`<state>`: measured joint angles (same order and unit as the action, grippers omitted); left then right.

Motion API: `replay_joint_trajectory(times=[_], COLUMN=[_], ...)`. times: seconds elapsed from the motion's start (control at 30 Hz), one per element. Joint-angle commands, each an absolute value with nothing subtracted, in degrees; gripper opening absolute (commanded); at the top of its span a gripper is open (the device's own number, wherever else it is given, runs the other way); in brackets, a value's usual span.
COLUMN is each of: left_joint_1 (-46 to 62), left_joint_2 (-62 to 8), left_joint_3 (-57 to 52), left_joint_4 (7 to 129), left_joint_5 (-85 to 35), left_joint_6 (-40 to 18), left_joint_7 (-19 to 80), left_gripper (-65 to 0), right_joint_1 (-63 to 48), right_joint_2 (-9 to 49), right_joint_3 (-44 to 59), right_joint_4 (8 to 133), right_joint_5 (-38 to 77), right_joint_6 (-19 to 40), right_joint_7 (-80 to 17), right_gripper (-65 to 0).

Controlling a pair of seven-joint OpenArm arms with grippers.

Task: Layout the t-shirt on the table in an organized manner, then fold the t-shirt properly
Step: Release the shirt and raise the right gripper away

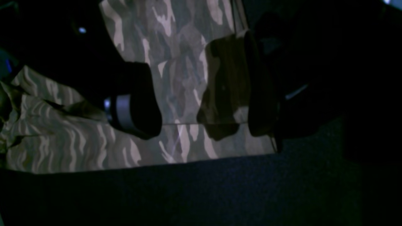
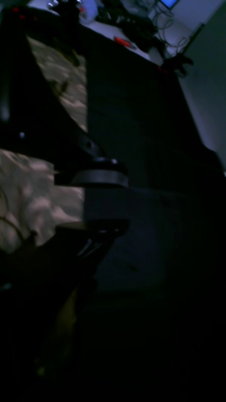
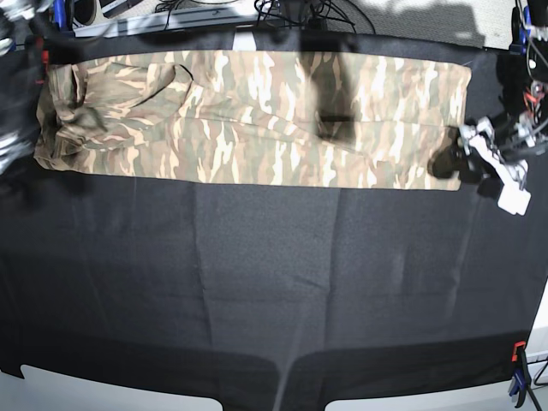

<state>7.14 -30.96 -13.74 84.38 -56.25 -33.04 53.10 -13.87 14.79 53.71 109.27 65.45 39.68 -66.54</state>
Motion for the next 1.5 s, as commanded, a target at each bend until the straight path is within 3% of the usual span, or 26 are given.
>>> replay_joint_trajectory(times=[0.0, 0.07, 0.2, 0.33, 0.57, 0.7, 1.23, 1.47], left_joint_1=[6.48, 6.48, 6.48, 6.48, 6.5, 6.5, 6.5, 6.28], left_joint_2=[-31.97, -31.97, -32.62, -34.76, -39.2, -39.05, -38.89, -38.92], left_joint_3=[-14.2, -14.22, -14.22, -14.22, -14.2, -14.2, -14.2, -14.2], left_joint_4=[85.38, 85.38, 85.38, 85.36, 85.36, 85.17, 84.88, 76.93], left_joint_5=[-55.99, -52.77, -48.66, -46.7, -47.86, -48.58, -48.8, -48.6], left_joint_6=[-33.43, -33.08, -26.72, -26.13, -26.11, -26.13, -26.28, -26.3], left_joint_7=[52.21, 52.14, 50.94, 52.49, 52.49, 52.64, 49.41, 48.34], left_gripper=[-21.6, -21.6, -21.6, -21.6, -21.5, -20.2, -20.1, -20.1], right_joint_1=[-14.81, -17.65, -24.14, -31.2, -36.34, -36.16, -30.17, -30.17], right_joint_2=[14.15, 10.35, 3.97, 1.08, 0.78, 0.82, 0.82, 0.82], right_joint_3=[53.98, 54.0, 53.98, 53.98, 53.98, 53.98, 53.98, 53.98], right_joint_4=[111.9, 115.5, 122.58, 126.28, 126.65, 126.85, 127.52, 127.52], right_joint_5=[67.07, 67.07, 67.07, 68.66, 74.39, 74.61, 70.7, 70.72], right_joint_6=[40.0, 40.0, 40.0, 40.0, 40.0, 40.0, 40.0, 40.0], right_joint_7=[-65.19, -65.19, -66.13, -68.14, -71.5, -71.26, -71.75, -72.31], right_gripper=[-48.8, -48.8, -48.8, -48.8, -48.8, -51.9, -51.8, -51.8])
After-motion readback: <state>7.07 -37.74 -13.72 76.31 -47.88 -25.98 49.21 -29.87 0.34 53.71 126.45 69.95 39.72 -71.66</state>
